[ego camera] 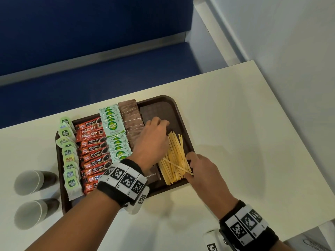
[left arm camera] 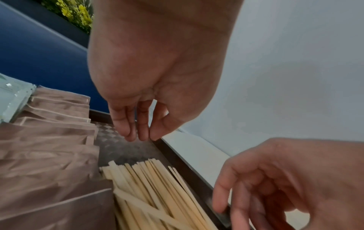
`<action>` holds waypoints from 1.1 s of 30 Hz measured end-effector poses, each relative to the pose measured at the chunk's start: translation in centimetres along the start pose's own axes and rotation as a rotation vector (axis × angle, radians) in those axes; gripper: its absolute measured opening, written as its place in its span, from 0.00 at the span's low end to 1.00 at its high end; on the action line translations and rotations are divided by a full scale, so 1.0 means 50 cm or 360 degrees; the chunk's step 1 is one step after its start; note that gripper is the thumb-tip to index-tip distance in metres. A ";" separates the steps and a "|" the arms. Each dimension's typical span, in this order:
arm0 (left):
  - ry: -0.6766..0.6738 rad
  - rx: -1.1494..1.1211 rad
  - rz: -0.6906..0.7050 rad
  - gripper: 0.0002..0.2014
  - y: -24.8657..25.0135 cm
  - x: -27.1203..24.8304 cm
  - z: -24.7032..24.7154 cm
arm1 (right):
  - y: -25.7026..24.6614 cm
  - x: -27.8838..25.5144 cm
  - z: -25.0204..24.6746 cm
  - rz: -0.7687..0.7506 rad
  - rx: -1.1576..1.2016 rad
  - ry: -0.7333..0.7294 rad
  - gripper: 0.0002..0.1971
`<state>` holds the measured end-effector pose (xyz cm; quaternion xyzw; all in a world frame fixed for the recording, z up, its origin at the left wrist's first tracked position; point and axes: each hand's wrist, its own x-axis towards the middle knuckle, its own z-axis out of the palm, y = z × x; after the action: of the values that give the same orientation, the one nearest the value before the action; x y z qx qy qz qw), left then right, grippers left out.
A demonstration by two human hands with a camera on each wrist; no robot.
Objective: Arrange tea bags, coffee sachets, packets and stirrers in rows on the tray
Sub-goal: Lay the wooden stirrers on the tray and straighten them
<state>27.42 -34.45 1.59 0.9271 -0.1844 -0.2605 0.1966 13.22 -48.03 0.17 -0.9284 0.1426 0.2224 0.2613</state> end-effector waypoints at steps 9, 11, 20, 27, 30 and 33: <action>0.0326 -0.0024 -0.0019 0.15 -0.064 -0.017 -0.041 | 0.027 -0.013 0.009 -0.0023 0.0267 0.0092 0.06; 0.0358 0.0034 -0.0033 0.13 -0.068 -0.021 -0.042 | 0.025 -0.018 0.011 0.0014 0.0415 0.0172 0.07; 0.0165 0.0613 0.0006 0.15 -0.043 -0.033 -0.015 | -0.003 -0.008 0.029 0.0100 0.0414 0.0149 0.04; 0.0071 0.0870 -0.0008 0.17 -0.037 -0.029 0.002 | 0.006 -0.004 0.023 0.0055 0.0340 0.0115 0.02; 0.0030 0.0880 0.0002 0.16 -0.034 -0.028 0.011 | 0.010 -0.002 0.018 0.0083 0.0298 0.0170 0.03; 0.0039 0.0845 0.0011 0.16 -0.030 -0.026 0.017 | 0.013 -0.005 0.013 0.0116 0.0081 0.0184 0.07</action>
<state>26.27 -32.82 0.77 0.9486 -0.2472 -0.1911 -0.0503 12.53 -48.16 -0.47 -0.9270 0.1967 0.1740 0.2679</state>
